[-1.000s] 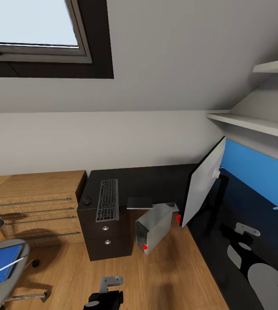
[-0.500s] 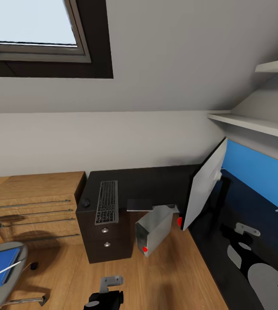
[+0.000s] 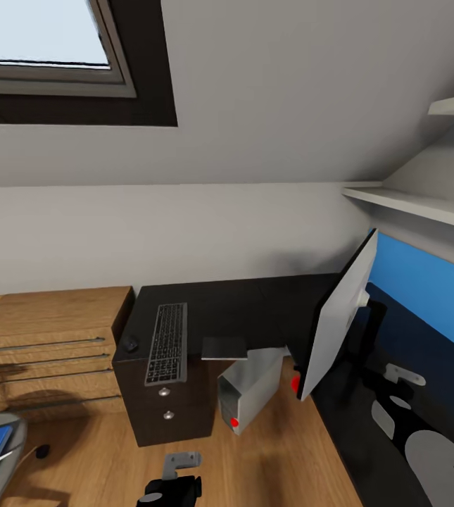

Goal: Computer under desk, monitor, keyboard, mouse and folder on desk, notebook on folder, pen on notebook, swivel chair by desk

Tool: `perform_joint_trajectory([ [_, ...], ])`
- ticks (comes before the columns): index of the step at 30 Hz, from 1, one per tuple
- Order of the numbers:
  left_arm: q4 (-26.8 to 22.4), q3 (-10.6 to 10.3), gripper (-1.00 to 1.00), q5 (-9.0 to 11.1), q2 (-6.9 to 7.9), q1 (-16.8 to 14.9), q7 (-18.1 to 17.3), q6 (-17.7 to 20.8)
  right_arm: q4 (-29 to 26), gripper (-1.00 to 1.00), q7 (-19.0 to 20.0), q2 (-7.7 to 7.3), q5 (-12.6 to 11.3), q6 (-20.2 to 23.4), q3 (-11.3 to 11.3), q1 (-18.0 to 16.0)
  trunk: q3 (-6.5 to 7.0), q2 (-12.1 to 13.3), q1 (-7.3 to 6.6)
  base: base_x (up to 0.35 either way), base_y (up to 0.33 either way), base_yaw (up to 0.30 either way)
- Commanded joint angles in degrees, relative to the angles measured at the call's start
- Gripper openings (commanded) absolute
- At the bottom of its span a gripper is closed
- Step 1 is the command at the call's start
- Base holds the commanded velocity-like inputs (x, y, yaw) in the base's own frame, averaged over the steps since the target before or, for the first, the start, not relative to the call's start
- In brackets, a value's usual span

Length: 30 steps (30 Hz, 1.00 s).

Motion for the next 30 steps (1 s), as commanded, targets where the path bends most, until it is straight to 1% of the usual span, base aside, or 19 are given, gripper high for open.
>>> perform_joint_trajectory([
  [1, -0.07, -0.09, 1.0, 0.59, 0.0, -0.04, 0.5, 0.19, 0.05, 1.0, -0.08, -0.02, -0.38, -0.25, 0.17, -0.06, -0.1, -0.09, 0.02, 0.039, -0.02, 0.0],
  [25, -0.06, -0.09, 1.0, 0.51, 0.0, -0.04, 0.58, 0.19, 0.04, 1.0, -0.08, -0.02, -0.37, -0.31, 0.18, -0.06, -0.1, -0.09, 0.02, 0.005, -0.003, 0.0],
  [26, -0.39, -0.42, 1.0, 0.18, 0.33, -0.04, 0.91, 0.52, -0.29, 1.0, -0.35, 0.3, -0.7, 0.02, -0.15, -0.39, -0.1, -0.09, 0.02, 0.0, 0.0, 0.0],
  [27, -0.71, -0.63, 1.0, -0.16, 0.32, -0.04, 1.0, 0.85, -0.18, 1.0, -0.36, 0.58, -0.5, -0.29, -0.45, -0.72, -0.1, -0.09, 0.02, 0.0, 0.0, 0.0],
  [29, -1.35, -0.52, 1.0, -0.41, 0.13, -0.04, 1.01, 0.93, -0.11, 1.0, -0.38, 0.61, -0.43, -0.34, -0.46, -1.37, -0.1, -0.09, 0.02, 0.0, 0.0, 0.0],
  [30, -1.67, -0.38, 1.0, -0.27, 0.0, -0.04, 1.02, 0.59, -0.02, 1.0, -0.4, 0.58, -0.36, -0.4, -0.33, -1.1, -0.1, -0.09, 0.02, 0.0, 0.0, 0.0],
])
